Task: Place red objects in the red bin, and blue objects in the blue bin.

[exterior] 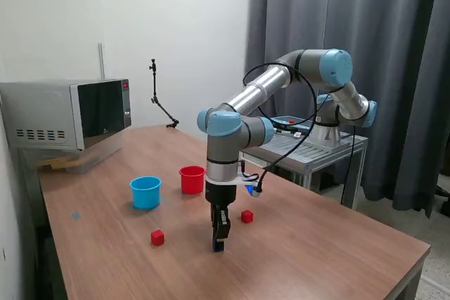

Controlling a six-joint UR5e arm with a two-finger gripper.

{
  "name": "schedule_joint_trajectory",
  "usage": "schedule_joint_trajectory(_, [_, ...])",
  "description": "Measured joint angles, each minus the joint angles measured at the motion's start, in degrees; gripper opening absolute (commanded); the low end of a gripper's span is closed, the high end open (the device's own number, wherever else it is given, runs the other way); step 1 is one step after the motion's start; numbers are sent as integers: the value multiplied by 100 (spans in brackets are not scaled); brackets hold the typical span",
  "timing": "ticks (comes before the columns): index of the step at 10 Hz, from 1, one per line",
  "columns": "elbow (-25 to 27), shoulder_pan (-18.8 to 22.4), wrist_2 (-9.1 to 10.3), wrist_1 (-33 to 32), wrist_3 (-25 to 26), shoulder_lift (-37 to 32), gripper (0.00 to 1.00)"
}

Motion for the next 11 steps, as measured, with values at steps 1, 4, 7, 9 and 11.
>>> schedule_joint_trajectory(1, [-2, 0, -2, 1, 0, 0, 0])
schedule_joint_trajectory(4, [-12, 1, -27, 3, -9, 4, 0])
schedule_joint_trajectory(7, [43, -21, -38, 7, -297, -147, 0])
schedule_joint_trajectory(9, [299, -267, -16, 34, -753, -496, 0])
schedule_joint_trajectory(11, [531, -610, -4, 69, -950, -808, 0])
